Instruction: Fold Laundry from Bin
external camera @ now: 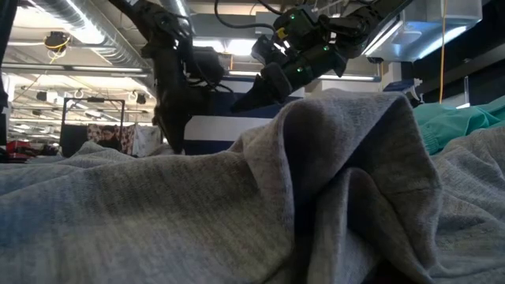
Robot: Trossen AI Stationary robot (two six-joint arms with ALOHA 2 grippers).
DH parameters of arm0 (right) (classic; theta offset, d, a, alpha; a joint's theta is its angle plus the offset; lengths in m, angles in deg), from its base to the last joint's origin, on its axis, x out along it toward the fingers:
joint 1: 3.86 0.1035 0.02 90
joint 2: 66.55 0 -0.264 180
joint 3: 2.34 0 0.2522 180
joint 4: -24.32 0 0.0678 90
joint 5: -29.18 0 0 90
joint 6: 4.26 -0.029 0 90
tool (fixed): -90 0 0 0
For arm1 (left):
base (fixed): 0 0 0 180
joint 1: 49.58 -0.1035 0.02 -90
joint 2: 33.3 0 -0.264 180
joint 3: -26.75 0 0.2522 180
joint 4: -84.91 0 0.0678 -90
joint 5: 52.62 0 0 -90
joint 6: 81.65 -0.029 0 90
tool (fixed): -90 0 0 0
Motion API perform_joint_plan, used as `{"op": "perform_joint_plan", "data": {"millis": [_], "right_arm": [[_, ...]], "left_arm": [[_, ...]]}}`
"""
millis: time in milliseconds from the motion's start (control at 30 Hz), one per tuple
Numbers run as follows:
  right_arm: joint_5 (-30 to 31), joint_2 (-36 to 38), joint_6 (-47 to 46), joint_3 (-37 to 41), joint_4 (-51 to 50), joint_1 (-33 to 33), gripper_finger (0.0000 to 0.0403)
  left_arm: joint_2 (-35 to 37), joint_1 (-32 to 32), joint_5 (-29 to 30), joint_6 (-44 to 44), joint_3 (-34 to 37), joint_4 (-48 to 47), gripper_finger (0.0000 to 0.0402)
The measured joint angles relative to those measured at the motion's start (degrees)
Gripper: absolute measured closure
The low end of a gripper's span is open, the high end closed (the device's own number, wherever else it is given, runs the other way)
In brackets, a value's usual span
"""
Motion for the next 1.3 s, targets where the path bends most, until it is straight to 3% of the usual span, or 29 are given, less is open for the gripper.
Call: {"op": "perform_joint_plan", "data": {"millis": [300,567,700,900,1000,1300], "right_arm": [[-3.62,-1.53,-3.02,0.00,0.69,0.91,0.0263],[-3.68,-7.98,-3.04,-0.01,2.63,4.35,0.0268],[-3.68,-10.81,-3.57,0.00,2.24,6.00,0.0302],[-5.77,-13.63,-5.91,0.00,0.73,8.86,0.0388],[-5.76,-14.38,-7.19,0.00,-1.30,10.00,0.0393],[-5.14,-14.40,-10.40,-0.29,-8.09,12.99,0.0398]], "left_arm": [[7.49,-3.91,-0.95,0.03,0.00,-3.87,0.0401],[8.71,-4.66,-0.24,0.84,-0.04,-4.71,0.0401],[8.42,-4.66,-0.12,0.99,-0.04,-4.29,0.0401],[8.42,-4.66,-0.10,1.14,-0.04,-3.55,0.0401],[8.42,-4.67,0.24,2.09,-0.04,-3.55,0.0401],[8.42,-6.84,12.39,5.09,-0.04,-8.98,0.0401]]}}
